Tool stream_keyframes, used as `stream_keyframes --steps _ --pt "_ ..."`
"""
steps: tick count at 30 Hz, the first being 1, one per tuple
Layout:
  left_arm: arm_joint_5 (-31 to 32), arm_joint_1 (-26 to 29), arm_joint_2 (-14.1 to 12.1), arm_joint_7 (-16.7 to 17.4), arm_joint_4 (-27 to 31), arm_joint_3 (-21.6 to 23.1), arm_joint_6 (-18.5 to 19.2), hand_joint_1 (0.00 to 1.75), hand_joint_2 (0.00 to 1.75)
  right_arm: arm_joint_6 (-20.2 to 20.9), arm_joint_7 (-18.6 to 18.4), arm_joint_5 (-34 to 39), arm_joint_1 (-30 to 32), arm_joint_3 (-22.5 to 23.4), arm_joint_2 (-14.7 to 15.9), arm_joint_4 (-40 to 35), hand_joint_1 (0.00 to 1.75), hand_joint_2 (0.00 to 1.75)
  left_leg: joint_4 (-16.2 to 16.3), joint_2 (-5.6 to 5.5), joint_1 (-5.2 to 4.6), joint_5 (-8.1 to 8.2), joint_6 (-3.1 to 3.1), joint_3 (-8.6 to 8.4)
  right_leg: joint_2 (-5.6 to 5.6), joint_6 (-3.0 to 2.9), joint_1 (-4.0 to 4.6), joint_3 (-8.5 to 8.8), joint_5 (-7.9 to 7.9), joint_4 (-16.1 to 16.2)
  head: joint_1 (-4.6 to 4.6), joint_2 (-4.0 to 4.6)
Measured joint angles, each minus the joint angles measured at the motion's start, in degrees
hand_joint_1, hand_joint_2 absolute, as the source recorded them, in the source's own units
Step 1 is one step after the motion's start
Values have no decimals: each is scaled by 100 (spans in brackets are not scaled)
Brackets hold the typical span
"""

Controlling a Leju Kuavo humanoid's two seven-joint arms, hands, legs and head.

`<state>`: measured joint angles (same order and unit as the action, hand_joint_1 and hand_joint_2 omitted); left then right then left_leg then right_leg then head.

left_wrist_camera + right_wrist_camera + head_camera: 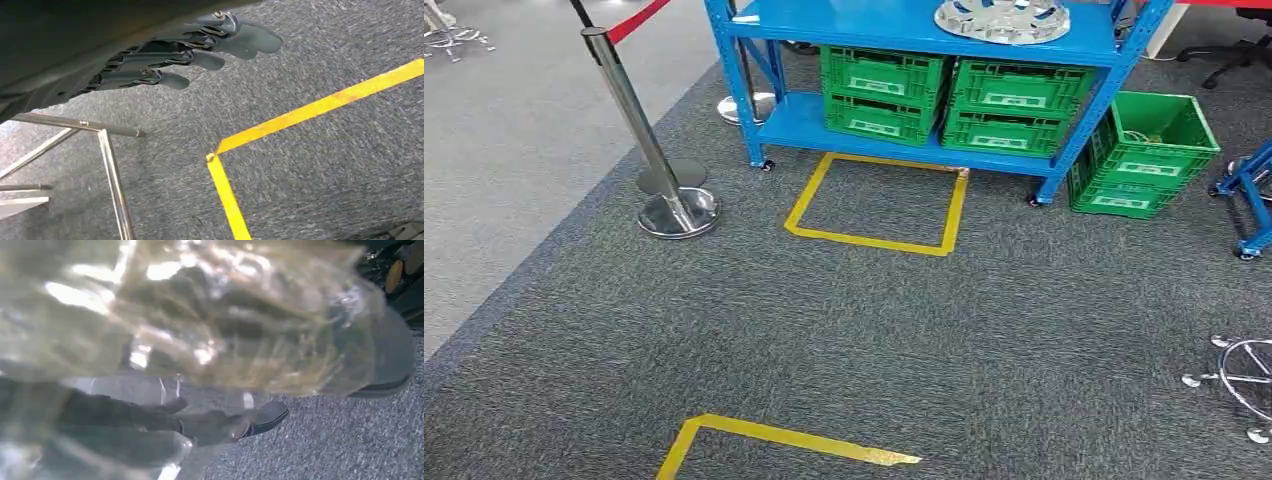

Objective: Take the parts from the cabinet and place them on the table.

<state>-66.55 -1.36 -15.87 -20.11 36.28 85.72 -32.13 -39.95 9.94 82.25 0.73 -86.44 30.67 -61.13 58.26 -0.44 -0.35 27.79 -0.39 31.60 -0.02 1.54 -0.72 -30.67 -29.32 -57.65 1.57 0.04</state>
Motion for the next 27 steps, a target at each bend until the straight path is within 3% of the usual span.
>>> stream_keyframes --steps 11,15,16,17,18,20,21,22,23,24,25,27 --pt "-50 -1 0 9 0 0 -22 0 0 0 -28 -22 0 0 0 0 0 0 0 0 0 0 0 0 0 0 0 0 0 0 0 0" --pt "-57 -3 -17 41 0 4 -85 0 0 0 -35 -48 -1 0 -2 0 0 0 36 0 -38 24 -87 6 0 75 -41 9 20 21 2 0" --pt "-57 -3 -31 44 0 4 -90 0 0 0 -35 -50 -1 2 0 0 0 0 8 2 -56 27 -132 21 -1 109 -42 52 57 52 2 0" --pt "-57 -8 -35 55 0 7 -98 0 0 0 -39 -55 8 2 -4 -2 0 0 -79 6 -42 43 -212 13 6 175 -40 11 189 -84 11 0" --pt "-55 -13 -48 70 7 11 -114 0 0 0 -44 -63 7 0 -2 -2 0 0 -165 -2 -10 -17 -270 -87 15 195 -38 -19 166 -101 2 0" --pt "-41 -22 -78 96 37 13 -157 0 0 0 -55 -105 -6 0 -4 -2 0 0 -224 3 1 -49 -272 -151 6 167 -41 -139 -123 -394 -50 0" --pt "-35 -26 -85 109 48 20 -190 0 0 0 -55 -114 -26 4 -4 0 0 0 -220 3 -5 -48 -273 -136 6 150 -43 -344 -361 -806 -66 0" --pt "-24 -24 -85 114 66 31 -208 0 0 0 -57 -120 -28 7 -2 0 0 0 -220 4 -14 -36 -278 -130 5 168 -44 -581 -587 -1266 -57 0" --pt "-4 -24 -90 118 81 57 -212 0 0 2 -57 -125 -21 7 -2 0 0 0 -216 6 -20 -26 -273 -129 5 195 -43 -768 -704 -1617 -59 0" --pt "-4 -23 -92 131 90 81 -223 0 0 0 -63 -125 -2 4 -4 0 0 0 -216 5 -20 -14 -260 -144 8 197 -45 -819 -666 -1679 -57 0" --pt "0 -18 -92 140 112 98 -247 0 0 0 -68 -127 16 2 -2 0 0 0 -214 4 -15 6 -236 -173 9 206 -52 -748 -508 -1503 -61 0" --pt "0 -17 -92 149 144 107 -304 0 0 0 -68 -142 28 2 2 0 0 0 -203 1 14 64 -168 -270 10 223 -72 -312 34 -554 -61 0"
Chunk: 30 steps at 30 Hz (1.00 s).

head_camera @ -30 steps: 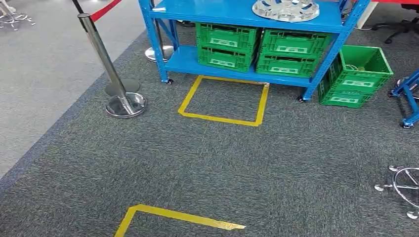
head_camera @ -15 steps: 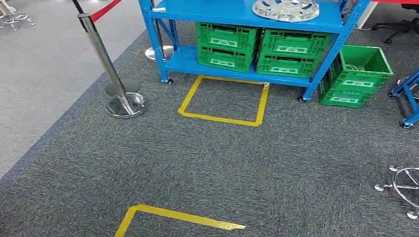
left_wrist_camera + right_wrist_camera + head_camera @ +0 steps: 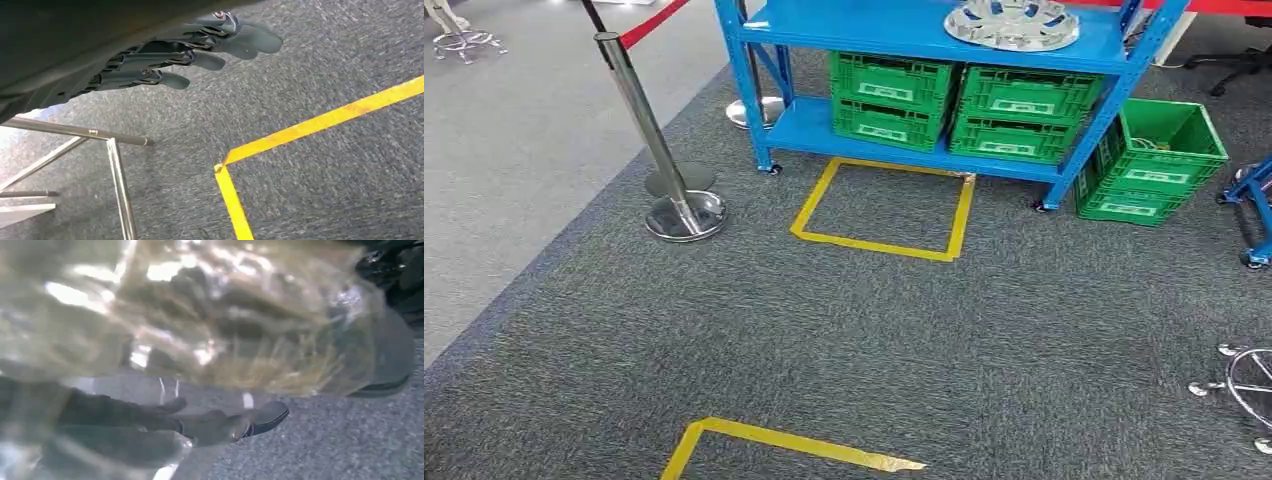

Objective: Take the parts from the cabinet and place them on the table.

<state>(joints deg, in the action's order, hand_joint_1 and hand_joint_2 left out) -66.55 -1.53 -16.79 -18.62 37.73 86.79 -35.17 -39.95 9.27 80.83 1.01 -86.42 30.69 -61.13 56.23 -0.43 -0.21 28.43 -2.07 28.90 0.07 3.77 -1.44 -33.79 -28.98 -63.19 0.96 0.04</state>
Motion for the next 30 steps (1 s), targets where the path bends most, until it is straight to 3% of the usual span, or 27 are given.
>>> stream_keyframes --steps 1,2,3,4,5,10,11,12,14,15,17,18,19,21,22,23,24,25,26,27,28,29,30 --pt "0 -1 -2 0 13 0 -4 0 0 0 0 -4 -1 0 -2 0 0 0 13 2 3 44 44 -26 -5 18 -18 201 149 440 -4 0" --pt "0 -10 -28 0 22 0 -6 0 0 0 -2 -11 -8 6 -13 -2 0 0 42 2 -20 68 85 -42 -23 -5 21 205 -66 514 -28 2" --pt "2 -22 -28 2 42 0 -6 0 0 0 -2 -17 -20 7 -13 2 0 0 61 1 -27 84 121 1 -22 -148 33 216 -132 526 -31 -2" --pt "2 -22 -42 4 59 2 -9 0 0 0 -2 -22 -8 9 -13 -2 0 0 60 4 -31 114 144 -1 -26 -199 30 264 -43 534 7 0" --pt "0 -24 -48 13 68 2 -9 0 0 0 -9 -31 8 9 -13 -2 0 0 97 1 -21 122 164 -37 -25 -230 28 218 -62 530 20 0" --pt "2 -21 -50 13 68 2 -9 0 0 2 -11 -33 8 7 -13 -2 0 0 97 0 -19 120 165 -41 -28 -237 26 255 -58 523 14 0" --pt "2 -42 -68 13 96 7 -17 0 0 2 -24 -48 21 4 -13 -2 0 0 819 10 8 229 281 338 -14 -340 5 414 -131 542 55 0" --pt "2 -29 -76 13 125 7 -24 0 0 2 -24 -72 18 7 -13 -2 0 0 1921 11 22 723 311 1172 -20 -348 11 590 -308 543 74 0" --pt "2 -11 -79 15 138 15 -30 0 0 2 -28 -81 34 4 -13 -2 0 0 1563 11 13 484 254 1177 -29 -346 25 776 -445 553 77 0" --pt "2 -11 -81 15 144 20 -33 0 0 2 -33 -87 31 4 -13 -2 0 0 1197 10 -1 226 207 1084 -28 -344 32 819 -512 558 79 0" --pt "2 6 -120 15 157 37 -39 0 0 2 -35 -105 20 7 -22 -2 0 0 441 22 -74 -593 50 977 -19 -326 31 967 -648 578 61 2" --pt "4 -8 -127 15 166 48 -43 0 0 2 -35 -107 6 11 -26 -2 0 0 406 20 -100 -454 64 964 -52 -273 50 1002 -702 618 61 -2" --pt "4 -16 -131 15 175 48 -46 0 0 2 -39 -111 0 24 -26 -4 0 0 375 23 -113 -466 61 923 -38 -240 43 1038 -719 692 74 2" --pt "7 -6 -144 31 192 55 -48 0 0 0 -50 -118 23 48 -26 -2 0 0 250 14 -107 -426 -3 805 -24 -136 40 1219 -586 672 92 0" --pt "7 -6 -146 33 199 55 -50 0 0 0 -59 -118 22 61 -26 -2 0 0 173 -1 -60 -429 -23 641 -19 -114 31 1162 -608 582 103 -4" --pt "7 2 -149 37 208 61 -50 0 0 0 -57 -125 15 74 -28 -4 0 0 152 4 -69 -384 -55 538 -17 -96 37 1033 -519 247 52 7" --pt "7 -13 -146 37 212 76 -50 0 0 0 -57 -122 -13 85 -28 -4 0 0 145 4 -70 -329 -86 490 -17 -90 40 684 -474 -281 22 -4" --pt "7 -28 -142 37 219 81 -50 0 0 0 -50 -129 -17 92 -28 -4 0 0 145 2 -70 -269 -90 443 -17 -89 40 359 -621 -684 -2 0" --pt "7 -27 -140 37 223 81 -52 0 0 0 -52 -127 -5 96 -28 -2 0 0 145 0 -72 -195 -99 373 -16 -83 43 78 -947 -955 -7 -2" --pt "7 -19 -140 37 223 83 -52 0 0 2 -61 -125 2 96 -28 -2 0 0 145 -8 -74 -123 -103 289 -17 -75 49 -114 -1260 -1046 0 0" --pt "7 -15 -140 39 225 83 -52 0 0 2 -66 -118 26 94 -28 -2 0 0 145 -20 -76 -45 -103 185 -17 -77 53 -243 -1428 -978 -9 0" --pt "7 -8 -138 39 225 85 -52 0 0 2 -68 -120 42 92 -28 -2 0 0 145 -28 -86 42 -99 67 -17 -83 59 -300 -1411 -776 -4 0" --pt "7 -4 -138 42 225 87 -52 0 0 2 -70 -122 45 92 -28 -2 0 0 144 -28 -95 127 -94 -50 -16 -114 73 -296 -1170 -470 -7 0"
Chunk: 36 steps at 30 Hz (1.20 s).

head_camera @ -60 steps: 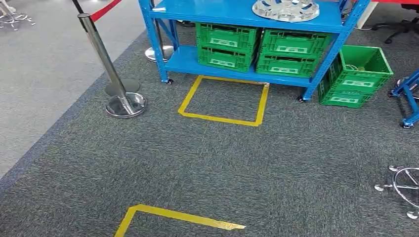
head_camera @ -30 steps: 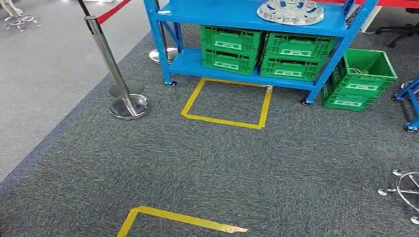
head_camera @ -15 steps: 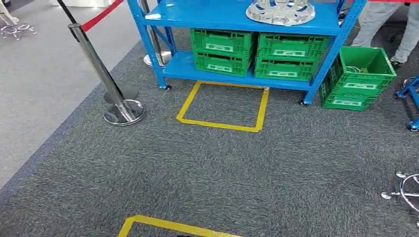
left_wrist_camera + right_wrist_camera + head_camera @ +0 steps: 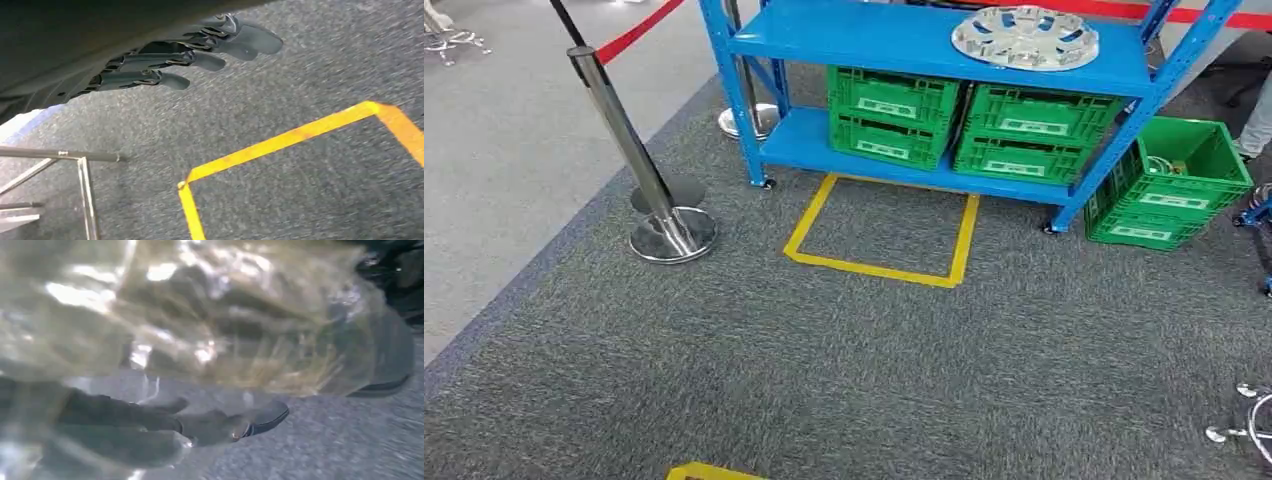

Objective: Take the parts from the cabinet and place them on the table.

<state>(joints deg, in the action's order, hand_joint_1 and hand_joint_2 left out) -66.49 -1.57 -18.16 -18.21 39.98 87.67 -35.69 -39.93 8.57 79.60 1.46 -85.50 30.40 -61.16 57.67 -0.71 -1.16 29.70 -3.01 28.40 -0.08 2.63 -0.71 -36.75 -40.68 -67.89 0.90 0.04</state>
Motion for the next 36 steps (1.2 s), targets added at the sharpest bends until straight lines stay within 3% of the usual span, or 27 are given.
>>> stream_keyframes --steps 1,2,5,7,9,10,12,13,14,15,16,17,18,19,20,21,23,24,26,28,29,30,31,32,33,34,36 --pt "0 -3 2 0 4 0 -4 0 0 -2 0 -6 10 0 2 0 0 0 -3 3 -11 88 8 -104 0 -70 23 19 516 391 -4 0" --pt "0 6 9 2 13 9 -7 0 0 0 -2 -7 21 4 7 0 0 0 -15 2 -1 164 17 -149 4 -138 64 12 1228 726 -4 0" --pt "0 -27 9 11 42 31 -13 0 0 0 -24 -26 31 9 17 -2 0 0 43 -24 -22 319 127 -381 -27 -229 100 161 1348 794 22 0" --pt "0 -47 -15 11 46 31 -15 0 0 0 -17 -48 25 15 11 -2 0 0 203 -22 -44 258 167 -356 -27 -286 52 335 1334 886 19 -2" --pt "0 -67 -20 11 68 35 -17 0 0 -2 -17 -53 4 28 13 0 0 0 763 2 -1 226 259 -55 -18 -334 26 482 1289 969 94 -2" --pt "0 -82 -32 11 72 37 -15 0 0 -2 -17 -55 0 31 13 0 0 0 1132 2 35 364 304 218 -16 -329 10 520 1251 979 81 0" --pt "-4 -63 -33 13 77 44 -17 0 0 -2 -17 -57 11 39 13 0 0 0 1595 3 102 855 391 672 -29 -316 -20 618 1136 981 96 0" --pt "-4 -43 -33 13 76 46 -17 0 0 -2 -20 -57 21 42 13 0 0 0 1606 4 130 973 413 791 -38 -298 -37 688 1074 981 101 0" --pt "-4 -30 -33 15 81 46 -22 0 0 -2 -20 -55 36 46 13 0 0 0 1497 6 155 947 434 842 -46 -276 -56 772 1010 981 103 0" --pt "-4 -22 -39 15 85 48 -31 0 0 -2 -20 -55 51 52 13 0 0 0 1231 8 176 735 454 821 -48 -240 -82 875 930 981 103 0" --pt "-4 -18 -44 15 90 48 -33 0 0 -2 -20 -52 58 63 13 -2 0 0 883 16 191 383 484 772 -49 -190 -111 980 850 981 103 0" --pt "-4 7 -44 15 98 55 -33 0 0 -2 -17 -50 81 92 13 -11 0 0 485 40 219 -191 506 734 -47 -146 -113 975 774 1003 118 0" --pt "-7 14 -44 15 111 61 -33 0 0 -2 -15 -37 64 103 17 -11 0 0 258 81 239 -410 508 832 -53 -118 -105 1137 692 927 151 2" --pt "-7 14 -55 24 114 63 -35 0 0 -2 -15 -35 77 131 17 -28 0 0 310 92 216 -267 454 804 -62 -65 -87 1063 641 991 163 -2" --pt "-9 13 -52 28 129 66 -35 0 0 -2 -15 -35 85 166 17 -46 0 0 308 74 204 -321 389 782 -62 -8 -93 1126 599 1090 144 0" --pt "-7 9 -52 28 144 68 -39 0 0 -2 -15 -26 101 190 20 -52 0 0 259 63 213 -305 327 769 -55 57 -92 1219 683 994 141 0" --pt "-7 6 -68 31 151 66 -44 0 0 -2 -11 -24 101 212 20 -66 0 0 204 47 219 -294 220 603 -32 85 -108 1235 653 957 129 -2" --pt "-7 7 -68 31 155 66 -44 0 0 -2 -7 -26 93 232 20 -79 0 0 200 45 211 -260 182 541 -17 74 -106 1089 607 668 75 0" --pt "-7 -7 -70 31 155 66 -44 0 0 -2 -7 -26 80 253 20 -87 0 0 200 47 168 -179 133 465 -10 70 -73 501 295 -215 57 -2" --pt "-7 -2 -70 31 157 68 -44 0 0 -2 -11 -24 92 273 20 -94 0 0 200 44 108 -71 87 357 -9 22 -24 33 -66 -669 39 0" --pt "-7 1 -70 31 157 68 -44 0 0 -2 -15 -17 116 275 20 -96 0 0 198 39 68 -10 68 270 -8 -21 13 -51 -27 -567 42 0" --pt "-7 6 -72 31 157 68 -44 0 0 0 -13 -17 130 282 20 -96 0 0 194 35 34 51 51 179 -11 -89 50 -34 178 -303 35 0" --pt "-7 7 -72 31 157 68 -44 0 0 0 -13 -15 142 284 20 -96 0 0 189 35 -4 112 39 98 -12 -170 100 45 508 88 37 0" --pt "-7 4 -70 31 162 68 -44 0 0 -2 -13 -11 154 289 20 -98 0 0 178 37 -24 174 29 36 -9 -301 183 144 962 539 37 0" --pt "-7 -8 -19 31 186 70 -44 0 0 -2 -13 7 180 297 70 -96 0 0 184 38 -9 222 19 -21 -60 -454 256 145 1263 622 94 0" --pt "-18 -24 -46 31 188 68 -44 0 0 -2 -15 22 176 299 65 -122 0 0 180 -19 -16 263 66 -16 -78 -462 275 93 988 683 88 2" --pt "-39 -14 -46 42 197 70 -48 0 0 -2 4 66 198 343 94 -159 0 0 229 -7 -5 226 129 -113 -98 -499 293 207 1113 849 52 0"
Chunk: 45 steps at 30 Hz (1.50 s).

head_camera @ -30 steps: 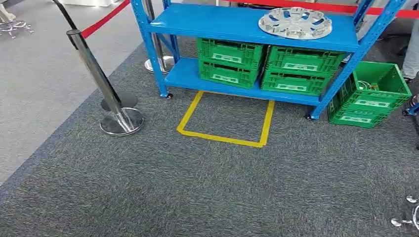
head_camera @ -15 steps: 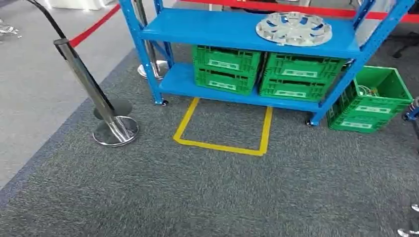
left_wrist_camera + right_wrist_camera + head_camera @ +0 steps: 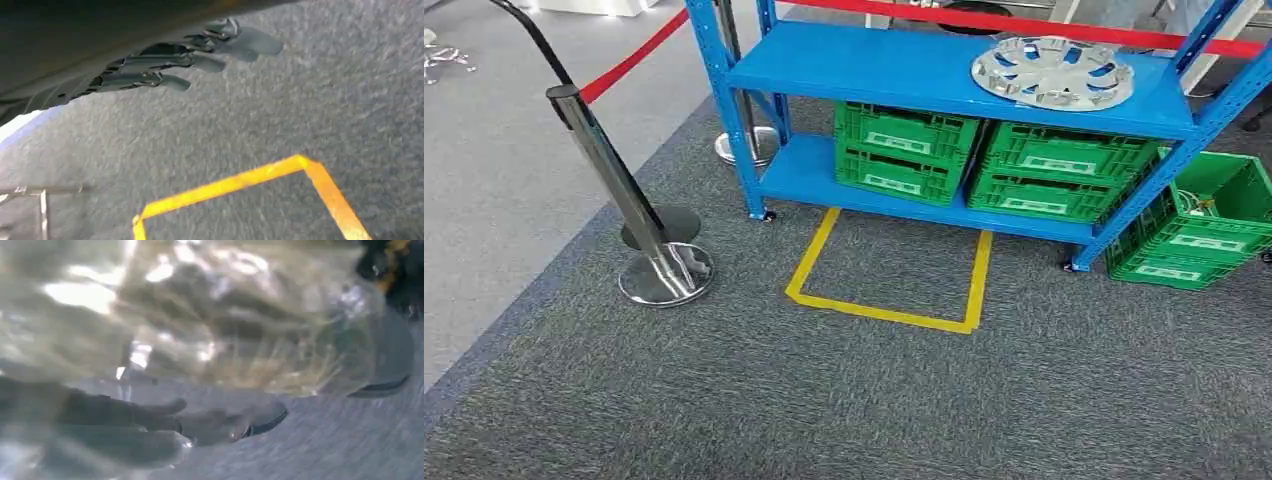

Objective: Take the parts from the cabinet and place them on the table.

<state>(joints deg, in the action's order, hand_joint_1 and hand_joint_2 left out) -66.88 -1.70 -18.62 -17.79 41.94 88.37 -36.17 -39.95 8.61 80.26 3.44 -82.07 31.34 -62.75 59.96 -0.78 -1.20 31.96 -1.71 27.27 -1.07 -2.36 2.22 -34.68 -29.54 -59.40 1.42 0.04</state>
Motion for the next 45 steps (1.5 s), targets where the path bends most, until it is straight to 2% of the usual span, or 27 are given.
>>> stream_keyframes --steps 1,3,6,8,9,12,13,14,16,18,20,21,22,24,25,27,28,29,30,32,33,35,38,40,43,44,45 --pt "-2 4 -6 0 11 2 0 0 0 0 6 6 34 4 5 -4 0 0 -31 -2 -11 -8 27 -80 6 -32 -44 108 45 59 -7 0" --pt "-4 0 -15 0 33 2 -2 0 0 0 26 37 48 50 2 -35 0 0 217 10 -6 86 109 2 44 1 -108 348 105 149 18 2" --pt "-35 -14 -59 7 33 2 -2 0 0 2 61 87 51 96 -7 -88 0 0 1172 11 88 518 248 669 40 41 -173 449 0 163 50 0" --pt "-59 14 -59 7 35 2 -4 0 0 2 76 107 78 131 -7 -103 0 0 1347 13 144 650 320 955 31 96 -230 572 -115 163 55 0" --pt "-70 31 -61 7 35 2 -7 0 0 2 83 114 90 138 -7 -109 0 0 1192 14 170 540 352 955 27 116 -251 624 -167 163 48 0" --pt "-76 56 -76 7 39 9 -17 0 0 2 107 144 125 164 -4 -116 0 0 46 42 252 -502 420 692 34 259 -310 811 -379 171 61 0" --pt "-76 44 -76 7 39 11 -17 0 0 2 114 160 126 175 0 -116 0 0 69 67 218 -441 391 713 33 288 -311 897 -422 146 72 0" --pt "-85 27 -83 4 48 11 -18 0 0 2 151 207 123 212 0 -131 0 0 43 69 196 -351 276 681 27 351 -304 869 -462 190 72 0" --pt "-114 43 -87 0 72 13 -28 0 0 2 210 310 157 271 0 -153 0 0 5 60 194 -393 160 666 30 438 -304 1016 -410 199 77 -2" --pt "-129 49 -92 -7 74 17 -35 0 0 2 247 393 167 330 0 -168 0 0 -56 60 222 -372 78 517 49 470 -313 921 -438 11 55 2" --pt "-148 25 -100 -17 87 24 -37 0 0 2 293 477 163 376 2 -197 0 0 -65 59 215 -312 30 472 66 490 -310 390 -551 -778 9 0" --pt "-155 23 -102 -20 90 24 -37 0 0 2 319 514 165 389 2 -206 0 0 -65 60 204 -267 16 447 66 494 -308 70 -770 -1188 11 -2" --pt "-175 30 -102 -22 98 24 -39 0 0 2 341 566 177 409 0 -210 0 0 -65 59 191 -215 4 401 66 491 -304 -193 -979 -1474 11 0" --pt "-184 44 -105 -26 101 26 -42 0 0 2 365 619 217 417 2 -230 0 0 -66 53 169 -108 -7 266 66 457 -291 -400 -932 -1419 9 0" --pt "-186 51 -109 -26 101 26 -44 0 0 2 389 651 231 420 2 -236 0 0 -67 49 154 -46 -7 173 66 423 -278 -366 -722 -1121 0 0" --pt "-184 51 -109 -28 116 31 -48 0 0 2 424 708 245 431 2 -251 0 0 -79 50 133 94 1 15 74 303 -232 -190 58 -262 -4 0" --pt "-186 32 -102 -31 125 44 -48 0 0 2 439 730 263 439 13 -254 0 0 -57 51 120 154 24 -53 72 279 -201 -225 114 -258 20 0" --pt "-197 21 -115 -35 131 55 -50 0 0 4 472 771 277 465 8 -280 0 0 -69 34 120 210 73 -46 86 261 -187 -187 -95 -204 -11 2" --pt "-203 24 -113 -35 136 59 -50 0 0 2 490 802 275 499 13 -297 0 0 -97 34 123 252 115 -98 90 239 -177 -96 30 -192 -2 0" --pt "-203 29 -120 -39 153 68 -55 0 0 0 537 822 312 540 15 -317 0 0 -18 38 122 220 155 -240 62 216 -202 82 49 -126 -9 0" --pt "-208 13 -118 -41 157 70 -55 0 0 2 555 826 326 570 15 -330 0 0 138 45 132 221 183 -207 75 188 -222 158 28 -63 2 0" --pt "-208 -26 -120 -55 166 72 -57 0 0 2 586 833 313 610 15 -348 0 0 805 51 137 332 243 215 77 127 -231 250 -32 -26 24 0" --pt "-223 0 -127 -52 168 74 -57 0 0 0 590 833 331 649 13 -365 0 0 1626 51 151 929 297 910 61 110 -234 385 -176 -24 29 0" --pt "-225 23 -131 -55 168 83 -57 0 0 2 595 833 345 658 13 -369 0 0 1382 51 151 690 295 1012 36 133 -235 543 -303 -23 31 0" --pt "-243 33 -137 -57 168 89 -59 0 0 2 595 835 394 706 13 -400 0 0 276 60 149 -482 227 850 31 193 -236 720 -501 -1 31 0" --pt "-249 24 -129 -59 168 105 -59 0 0 2 595 837 379 715 13 -404 0 0 303 71 118 -170 210 893 16 232 -218 805 -556 -29 24 2" --pt "-251 17 -140 -63 170 114 -59 0 0 0 597 837 369 743 13 -420 0 0 259 63 107 -263 149 839 21 277 -218 784 -610 6 26 0"
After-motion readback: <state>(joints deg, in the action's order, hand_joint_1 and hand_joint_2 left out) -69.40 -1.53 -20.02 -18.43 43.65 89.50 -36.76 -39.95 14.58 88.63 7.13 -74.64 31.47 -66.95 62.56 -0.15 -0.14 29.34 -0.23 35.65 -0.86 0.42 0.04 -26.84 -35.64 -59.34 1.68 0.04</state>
